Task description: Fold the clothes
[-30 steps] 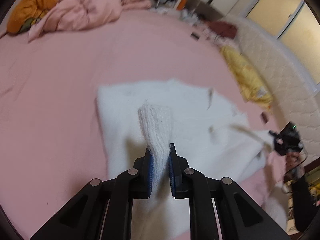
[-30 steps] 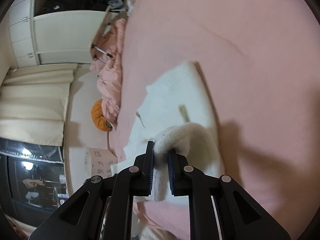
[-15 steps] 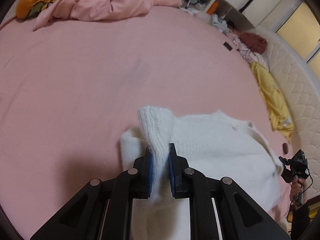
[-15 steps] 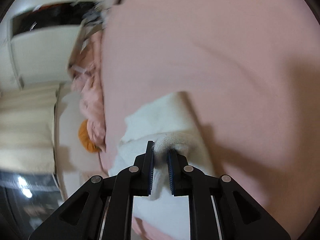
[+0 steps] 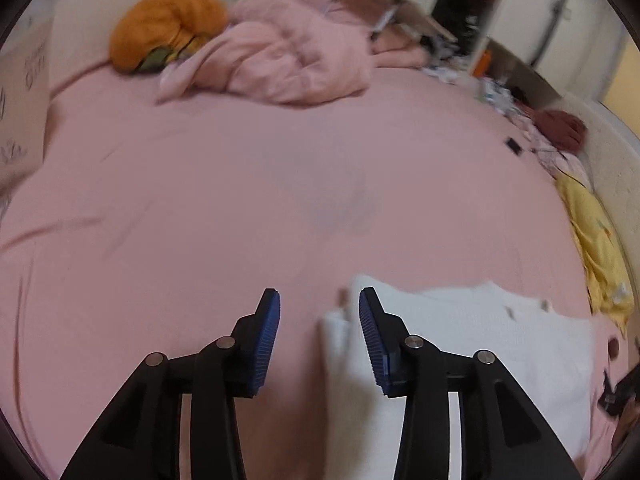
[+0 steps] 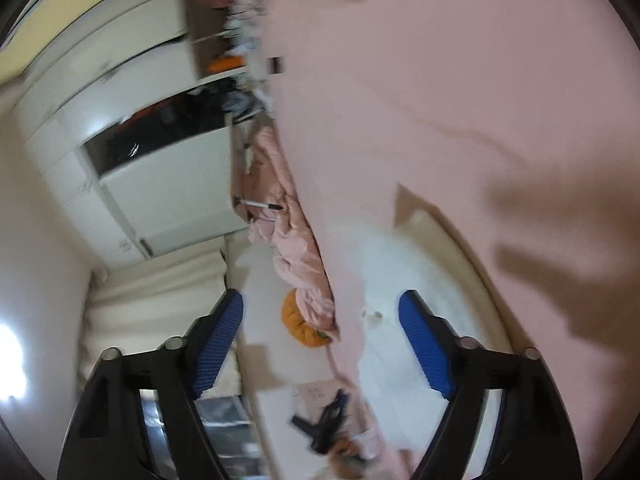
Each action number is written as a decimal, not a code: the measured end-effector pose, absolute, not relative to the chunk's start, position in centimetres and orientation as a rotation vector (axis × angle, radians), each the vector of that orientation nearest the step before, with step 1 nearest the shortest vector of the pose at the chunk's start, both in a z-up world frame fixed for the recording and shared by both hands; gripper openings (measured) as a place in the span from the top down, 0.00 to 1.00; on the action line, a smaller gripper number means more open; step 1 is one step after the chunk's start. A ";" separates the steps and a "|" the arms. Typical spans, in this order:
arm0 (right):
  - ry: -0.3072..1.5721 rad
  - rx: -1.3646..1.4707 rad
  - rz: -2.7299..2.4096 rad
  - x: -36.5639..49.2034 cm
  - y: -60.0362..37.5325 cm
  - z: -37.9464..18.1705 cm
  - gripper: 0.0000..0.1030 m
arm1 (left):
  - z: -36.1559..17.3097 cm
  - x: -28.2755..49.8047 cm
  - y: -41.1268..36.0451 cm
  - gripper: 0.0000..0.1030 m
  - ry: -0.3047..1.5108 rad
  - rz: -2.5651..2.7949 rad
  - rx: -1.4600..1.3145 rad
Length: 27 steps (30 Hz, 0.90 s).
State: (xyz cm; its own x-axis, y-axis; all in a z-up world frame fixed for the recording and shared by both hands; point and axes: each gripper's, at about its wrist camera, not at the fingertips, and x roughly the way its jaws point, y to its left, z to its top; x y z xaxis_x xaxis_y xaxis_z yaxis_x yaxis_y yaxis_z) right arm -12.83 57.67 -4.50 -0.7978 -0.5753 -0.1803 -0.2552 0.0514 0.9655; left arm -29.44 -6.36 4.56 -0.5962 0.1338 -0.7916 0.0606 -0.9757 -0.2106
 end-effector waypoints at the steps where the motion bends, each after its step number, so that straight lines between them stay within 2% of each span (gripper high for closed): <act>1: -1.971 0.894 -1.874 -13.2 56.9 -3.4 0.21 | 4.7 -28.9 -4.9 0.57 -0.270 2.717 -1.394; 3: -1.708 1.023 -2.013 -14.7 53.9 -1.1 0.21 | 4.2 -27.9 -1.1 0.41 -0.112 2.642 -1.411; 4: -1.584 1.069 -2.078 -15.4 52.2 -0.2 0.21 | 3.6 -27.4 1.1 0.40 -0.052 2.597 -1.416; 8: -1.070 1.131 -2.302 -18.8 43.2 2.3 0.21 | 1.1 -25.8 8.1 0.40 0.015 2.519 -1.366; 12: -0.455 1.226 -2.435 -21.9 34.3 1.9 0.22 | -1.7 -26.1 10.3 0.40 0.007 2.628 -1.417; 15: -0.097 1.359 -2.524 -23.9 32.2 -1.2 0.24 | -2.2 -25.9 10.2 0.38 0.013 2.660 -1.363; 17: 0.194 1.420 -2.669 -24.2 32.8 -2.8 0.24 | -2.4 -25.5 10.3 0.38 0.087 2.642 -1.341; 18: 0.264 1.419 -2.731 -24.1 34.1 -3.1 0.24 | -2.4 -25.2 10.3 0.38 0.113 2.635 -1.332; 19: 0.225 1.423 -2.769 -24.1 35.6 -3.1 0.24 | -2.4 -25.1 10.2 0.38 0.133 2.624 -1.328; 22: -0.089 1.516 -3.011 -23.8 42.4 -1.8 0.24 | -2.3 -24.9 9.9 0.38 0.142 2.608 -1.334; 24: -0.372 1.492 -3.148 -23.0 46.3 -0.3 0.24 | -2.2 -25.1 9.7 0.38 0.124 2.611 -1.353; 25: -0.457 1.453 -3.125 -22.6 46.6 0.4 0.24 | -2.0 -25.1 9.6 0.38 0.111 2.621 -1.363; 26: -0.523 1.413 -3.097 -22.3 46.7 1.0 0.24 | -1.6 -24.9 9.6 0.38 0.085 2.637 -1.368; 27: -0.479 1.368 -3.053 -22.2 45.3 1.7 0.24 | -1.3 -24.7 9.6 0.38 0.050 2.645 -1.358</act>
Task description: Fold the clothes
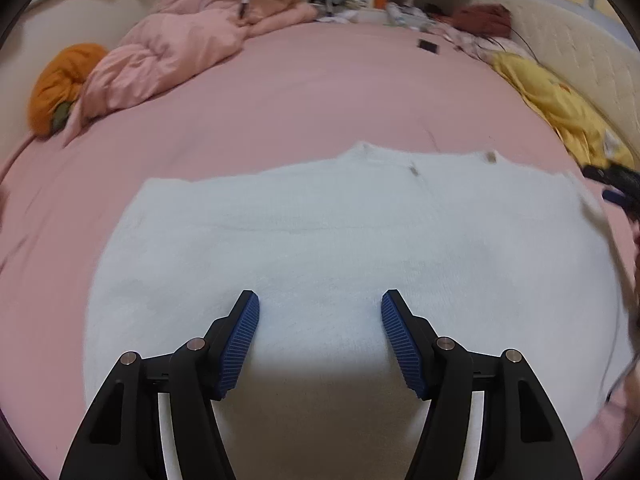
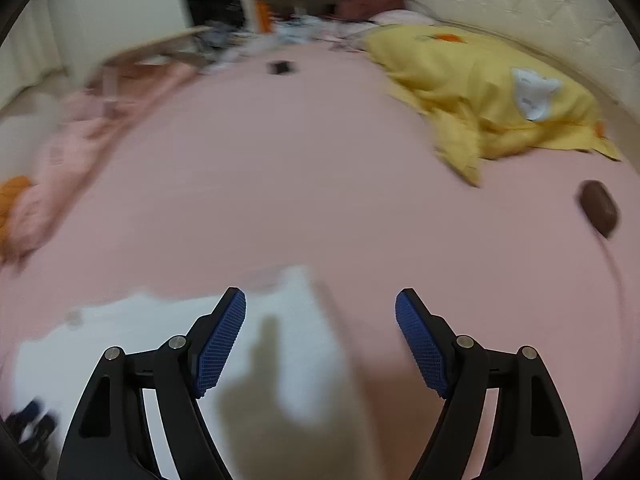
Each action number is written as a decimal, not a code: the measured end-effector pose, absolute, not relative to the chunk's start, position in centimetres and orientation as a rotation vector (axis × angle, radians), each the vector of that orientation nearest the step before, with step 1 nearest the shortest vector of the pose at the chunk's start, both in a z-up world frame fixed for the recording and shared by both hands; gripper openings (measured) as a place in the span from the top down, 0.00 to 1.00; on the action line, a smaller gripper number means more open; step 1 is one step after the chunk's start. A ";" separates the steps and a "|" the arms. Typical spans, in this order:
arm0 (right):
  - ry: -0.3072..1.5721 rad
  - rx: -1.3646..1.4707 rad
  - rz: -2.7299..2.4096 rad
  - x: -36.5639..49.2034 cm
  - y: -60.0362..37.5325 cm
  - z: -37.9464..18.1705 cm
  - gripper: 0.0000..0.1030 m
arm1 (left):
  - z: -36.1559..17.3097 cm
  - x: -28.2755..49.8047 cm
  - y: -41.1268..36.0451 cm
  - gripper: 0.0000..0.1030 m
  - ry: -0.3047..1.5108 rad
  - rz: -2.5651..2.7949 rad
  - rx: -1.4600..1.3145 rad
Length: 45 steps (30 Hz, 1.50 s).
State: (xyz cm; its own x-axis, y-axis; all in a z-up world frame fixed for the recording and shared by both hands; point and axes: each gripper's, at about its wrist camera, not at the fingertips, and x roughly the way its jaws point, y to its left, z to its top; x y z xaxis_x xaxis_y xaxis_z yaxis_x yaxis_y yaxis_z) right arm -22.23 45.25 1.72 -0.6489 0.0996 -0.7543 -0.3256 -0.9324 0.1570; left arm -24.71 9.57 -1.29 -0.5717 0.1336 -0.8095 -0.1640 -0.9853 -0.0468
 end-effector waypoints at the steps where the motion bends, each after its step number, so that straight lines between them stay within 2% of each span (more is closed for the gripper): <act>1: 0.363 -1.206 2.712 -21.8 43.5 2.2 0.24 | -1.0 -24.4 9.6 0.38 0.010 2.643 -1.336; 3: 0.208 -1.313 2.886 -21.3 39.0 1.9 0.24 | -1.2 -24.1 9.9 0.34 0.017 2.643 -1.322; 5: -0.007 -1.398 2.869 -20.8 36.3 0.0 0.24 | -2.4 -24.7 9.7 0.34 0.160 2.693 -1.389; 6: -0.069 -1.418 2.800 -20.7 36.6 -1.4 0.24 | -2.6 -24.8 9.0 0.34 0.166 2.701 -1.389; 9: 0.175 -1.328 2.638 -19.5 41.3 -1.6 0.25 | -1.4 -24.7 5.8 0.35 0.085 2.787 -1.385; 11: 0.119 -1.177 2.483 -18.0 41.9 0.3 0.24 | 0.0 -23.9 4.4 0.35 0.041 2.848 -1.361; 13: 0.112 -1.110 2.589 -16.4 40.3 1.9 0.24 | 0.4 -23.0 4.6 0.34 -0.016 2.788 -1.333; 16: 0.102 -1.251 2.788 -14.8 35.9 1.2 0.24 | -1.2 -22.0 6.4 0.34 0.039 2.690 -1.379; 19: -0.141 -1.313 2.732 -13.6 33.9 -1.8 0.24 | -2.5 -21.3 6.1 0.34 0.134 2.705 -1.406; 22: 0.074 -1.229 2.614 -11.5 38.2 -1.7 0.22 | -1.3 -20.9 3.8 0.34 0.142 2.813 -1.427; 23: 0.089 -1.194 2.544 -11.2 39.1 -1.2 0.22 | -0.6 -20.6 3.0 0.34 0.143 2.875 -1.430; 25: 0.063 -1.122 2.475 -10.9 38.9 -0.1 0.22 | 0.5 -19.7 2.8 0.34 0.029 2.882 -1.377; 27: 0.029 -1.124 2.649 -9.5 35.1 0.7 0.22 | 0.4 -18.9 4.0 0.32 -0.073 2.781 -1.349; 30: 0.024 -1.262 2.763 -8.2 32.9 -1.3 0.23 | -2.3 -18.2 5.6 0.32 0.004 2.720 -1.452; 33: 0.115 -1.223 2.693 -6.2 35.9 -1.9 0.23 | -2.2 -16.7 2.9 0.34 -0.044 2.759 -1.403; 36: 0.120 -1.198 2.457 -4.9 39.1 -0.3 0.23 | -1.3 -16.5 -0.3 0.32 0.106 2.928 -1.506; 37: 0.160 -1.192 2.436 -4.8 40.0 0.5 0.23 | -0.9 -16.3 -1.8 0.32 0.064 2.957 -1.543; 39: 0.206 -1.161 2.453 -3.0 40.4 1.9 0.23 | 0.2 -15.3 -4.6 0.32 -0.196 2.924 -1.526; 40: 0.199 -1.154 2.481 -2.2 39.9 2.6 0.23 | 0.8 -14.4 -5.2 0.32 -0.268 2.914 -1.510; 45: 0.137 -1.131 2.594 0.5 35.3 5.3 0.23 | 2.2 -10.1 -3.4 0.31 -0.174 2.888 -1.481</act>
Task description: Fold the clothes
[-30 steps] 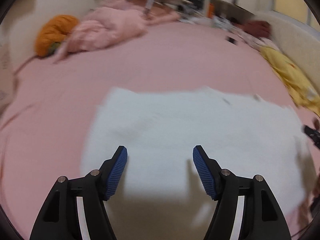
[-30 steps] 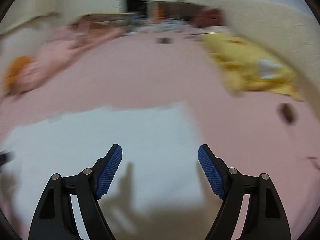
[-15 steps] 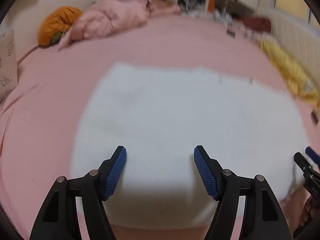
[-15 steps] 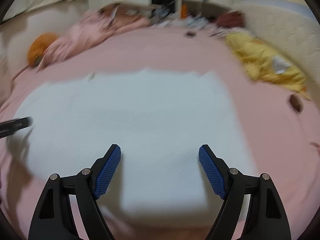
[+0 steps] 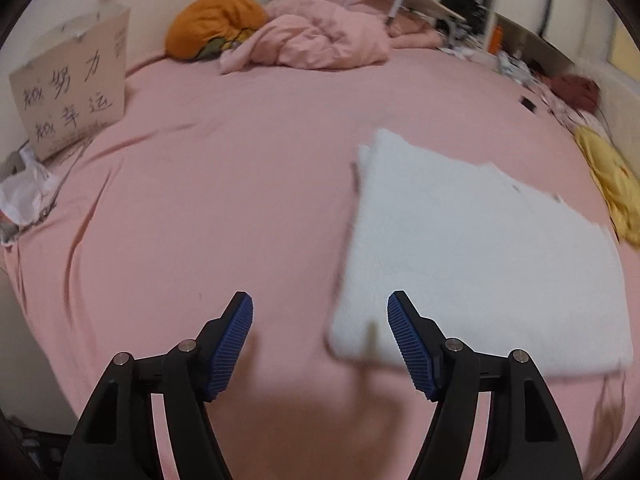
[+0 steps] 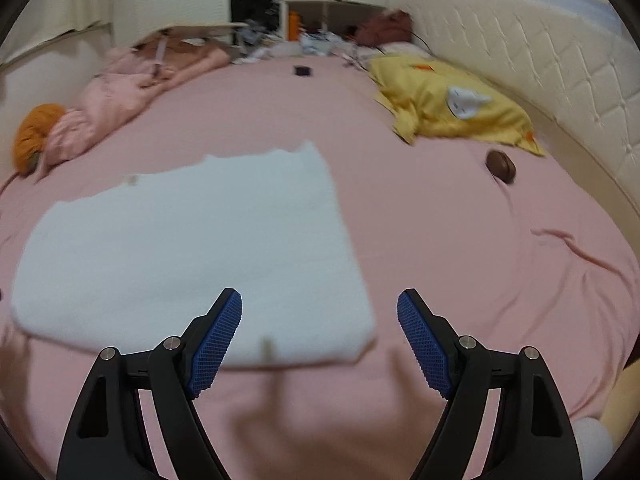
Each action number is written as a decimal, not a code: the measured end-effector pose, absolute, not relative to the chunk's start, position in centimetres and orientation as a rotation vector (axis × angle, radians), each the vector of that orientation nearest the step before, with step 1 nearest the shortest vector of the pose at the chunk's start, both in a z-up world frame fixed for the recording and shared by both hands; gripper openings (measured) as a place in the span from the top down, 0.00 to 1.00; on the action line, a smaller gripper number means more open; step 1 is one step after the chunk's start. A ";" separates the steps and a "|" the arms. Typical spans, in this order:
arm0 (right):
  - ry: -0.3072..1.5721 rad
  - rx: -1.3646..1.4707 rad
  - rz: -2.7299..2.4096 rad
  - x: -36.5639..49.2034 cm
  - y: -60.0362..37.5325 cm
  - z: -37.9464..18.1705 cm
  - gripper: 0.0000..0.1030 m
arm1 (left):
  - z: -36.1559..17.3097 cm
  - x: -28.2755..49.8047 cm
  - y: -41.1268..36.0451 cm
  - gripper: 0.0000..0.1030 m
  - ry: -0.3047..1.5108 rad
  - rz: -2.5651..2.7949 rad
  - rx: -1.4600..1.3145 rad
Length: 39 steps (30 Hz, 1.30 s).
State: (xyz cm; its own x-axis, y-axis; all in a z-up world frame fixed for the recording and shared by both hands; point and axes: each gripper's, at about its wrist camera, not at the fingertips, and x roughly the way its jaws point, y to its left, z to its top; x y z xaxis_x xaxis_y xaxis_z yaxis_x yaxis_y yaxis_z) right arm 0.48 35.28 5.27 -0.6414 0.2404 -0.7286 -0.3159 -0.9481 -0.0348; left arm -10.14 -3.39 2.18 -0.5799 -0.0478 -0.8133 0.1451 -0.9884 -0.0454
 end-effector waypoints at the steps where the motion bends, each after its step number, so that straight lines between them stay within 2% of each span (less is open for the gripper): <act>1: 0.134 -1.133 2.612 1.0 34.7 5.6 0.23 | 2.2 -9.2 -2.7 0.31 0.164 -2.711 1.399; 4: 0.132 -1.150 2.653 2.2 32.9 5.9 0.23 | 1.8 -7.2 -1.4 0.22 0.151 -2.725 1.474; 10: 0.141 -1.199 2.647 4.2 31.8 3.7 0.22 | -0.9 -1.8 1.4 0.17 0.138 -2.748 1.566; 12: 0.152 -1.272 2.613 4.4 31.5 2.2 0.22 | -3.3 -0.9 1.5 0.17 0.177 -2.733 1.647; 14: 0.183 -1.325 2.614 4.6 31.3 1.6 0.22 | -3.6 -1.0 1.9 0.17 0.149 -2.712 1.668; 23: 0.124 -1.087 2.763 6.4 30.1 5.0 0.22 | -1.7 0.5 1.9 0.17 0.217 -2.792 1.554; 28: 0.065 -1.033 2.809 6.7 29.3 5.8 0.22 | -0.5 0.9 2.4 0.17 0.141 -2.852 1.448; 32: 0.068 -1.159 2.770 5.6 29.2 4.4 0.22 | -2.2 0.2 3.8 0.17 0.037 -2.801 1.612; 34: 0.118 -1.227 2.748 5.1 29.6 3.5 0.22 | -1.9 0.5 4.0 0.17 0.033 -2.828 1.607; 39: 0.188 -1.165 2.764 5.2 30.6 4.2 0.22 | -0.3 0.7 3.8 0.17 0.056 -2.899 1.500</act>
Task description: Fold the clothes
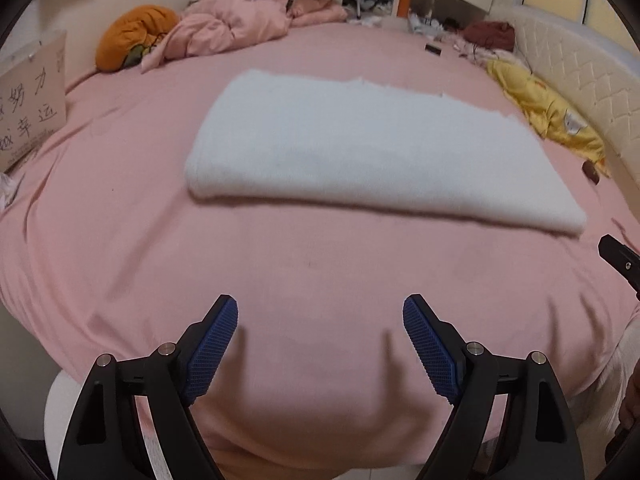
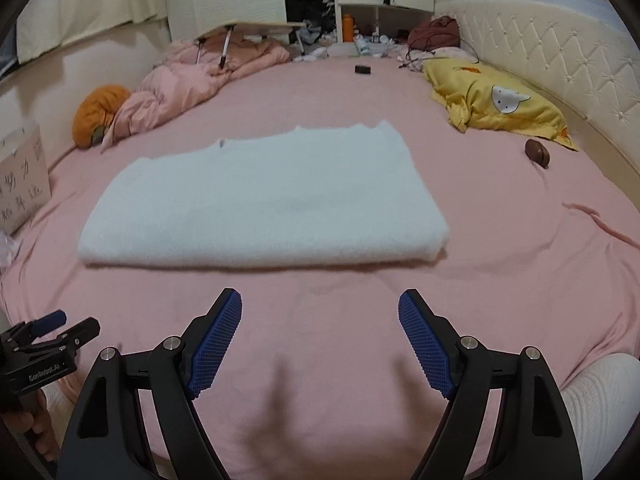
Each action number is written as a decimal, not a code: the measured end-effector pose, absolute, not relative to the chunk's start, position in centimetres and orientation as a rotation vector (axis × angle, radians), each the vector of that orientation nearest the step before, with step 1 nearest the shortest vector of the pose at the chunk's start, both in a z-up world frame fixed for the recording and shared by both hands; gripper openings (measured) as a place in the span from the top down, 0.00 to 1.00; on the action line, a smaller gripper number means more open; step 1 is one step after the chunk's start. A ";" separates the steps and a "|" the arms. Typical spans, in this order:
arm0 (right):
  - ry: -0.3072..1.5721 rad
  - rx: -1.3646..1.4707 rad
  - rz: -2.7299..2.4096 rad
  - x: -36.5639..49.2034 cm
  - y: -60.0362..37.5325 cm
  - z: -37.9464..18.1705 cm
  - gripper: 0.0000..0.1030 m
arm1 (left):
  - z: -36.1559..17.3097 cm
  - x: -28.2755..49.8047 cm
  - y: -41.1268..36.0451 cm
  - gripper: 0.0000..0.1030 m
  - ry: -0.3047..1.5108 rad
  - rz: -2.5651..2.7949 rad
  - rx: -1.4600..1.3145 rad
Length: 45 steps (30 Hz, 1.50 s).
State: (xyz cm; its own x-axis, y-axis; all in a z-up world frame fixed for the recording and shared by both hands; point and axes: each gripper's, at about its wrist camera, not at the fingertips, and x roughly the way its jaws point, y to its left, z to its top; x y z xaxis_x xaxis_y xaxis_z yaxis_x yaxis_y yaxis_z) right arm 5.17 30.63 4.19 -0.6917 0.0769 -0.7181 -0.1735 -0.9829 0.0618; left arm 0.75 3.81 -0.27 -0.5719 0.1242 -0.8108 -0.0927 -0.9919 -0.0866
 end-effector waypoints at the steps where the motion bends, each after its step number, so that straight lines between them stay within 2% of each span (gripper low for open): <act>1: 0.195 -1.155 2.768 5.1 30.7 4.3 0.22 | -0.4 0.6 3.7 0.17 -0.070 2.679 -1.392; 7: 0.156 -1.074 2.801 4.9 30.6 4.8 0.22 | -1.3 -1.4 3.1 0.17 -0.253 2.668 -1.432; 9: 0.259 -1.202 2.819 3.6 31.1 3.5 0.22 | -1.7 -2.4 3.5 0.17 -0.241 2.682 -1.466; 10: 0.406 -1.278 2.826 3.0 31.9 2.7 0.22 | -1.7 -3.1 3.7 0.17 -0.216 2.694 -1.473; 12: 0.916 -1.358 2.779 2.3 34.9 0.7 0.22 | -1.1 -4.6 4.4 0.17 -0.166 2.729 -1.455; 14: 1.404 -1.321 2.630 2.1 38.2 -1.3 0.22 | -0.2 -6.6 5.2 0.17 -0.160 2.747 -1.433; 15: 1.582 -1.276 2.540 2.1 39.8 -2.4 0.22 | 0.3 -7.9 5.8 0.17 -0.164 2.747 -1.426; 17: 1.862 -1.169 2.348 2.1 42.8 -4.8 0.22 | 1.1 -10.3 7.6 0.17 -0.131 2.757 -1.411; 20: 2.139 -1.019 2.125 2.1 45.8 -7.4 0.22 | 1.2 -13.6 12.1 0.17 0.105 2.765 -1.403; 23: 2.227 -0.965 2.036 1.1 46.7 -8.5 0.21 | 0.4 -15.9 17.1 0.17 0.361 2.741 -1.376; 27: 2.190 -0.995 1.989 -1.6 46.5 -9.0 0.22 | -1.4 -18.0 20.6 0.16 0.547 2.728 -1.386; 29: 2.163 -1.019 1.987 -3.5 46.1 -9.1 0.21 | -2.3 -18.6 20.4 0.10 0.525 2.743 -1.422; 32: 2.152 -1.014 2.024 -6.6 46.3 -9.4 0.20 | -3.2 -19.4 18.3 0.09 0.297 2.710 -1.497; 33: 2.140 -1.013 2.028 -7.3 46.4 -9.5 0.20 | -3.4 -19.7 17.7 0.05 0.239 2.695 -1.514; 34: 2.131 -1.007 2.030 -7.5 46.4 -9.4 0.20 | -3.4 -19.8 17.5 0.05 0.242 2.686 -1.518; 35: 2.118 -1.002 2.035 -7.6 46.3 -9.4 0.23 | -3.4 -19.8 17.7 0.05 0.273 2.681 -1.510; 36: 2.086 -1.008 2.054 -7.5 46.2 -9.3 0.34 | -3.4 -19.8 17.9 0.05 0.299 2.682 -1.504; 37: 2.048 -1.015 2.068 -7.2 46.1 -9.3 0.41 | -3.3 -19.9 18.1 0.05 0.318 2.685 -1.502; 38: 2.018 -1.018 2.074 -6.6 46.0 -9.6 0.61 | -3.4 -20.0 18.3 0.03 0.327 2.691 -1.504; 39: 2.013 -1.015 2.065 -5.9 46.0 -10.2 0.73 | -3.5 -19.9 18.3 0.01 0.322 2.696 -1.506; 45: 2.098 -0.953 2.074 -5.1 46.1 -10.4 0.75 | -3.4 -19.5 18.2 0.01 0.287 2.712 -1.495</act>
State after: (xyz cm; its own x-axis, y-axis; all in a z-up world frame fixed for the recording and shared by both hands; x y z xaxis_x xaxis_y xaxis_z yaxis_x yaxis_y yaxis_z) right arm -5.12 46.07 -10.37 -0.8104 -0.3878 -0.4392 -0.4436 -0.0836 0.8923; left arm -19.49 18.24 -3.44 -0.5374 -0.0609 -0.8411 -0.1166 -0.9825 0.1456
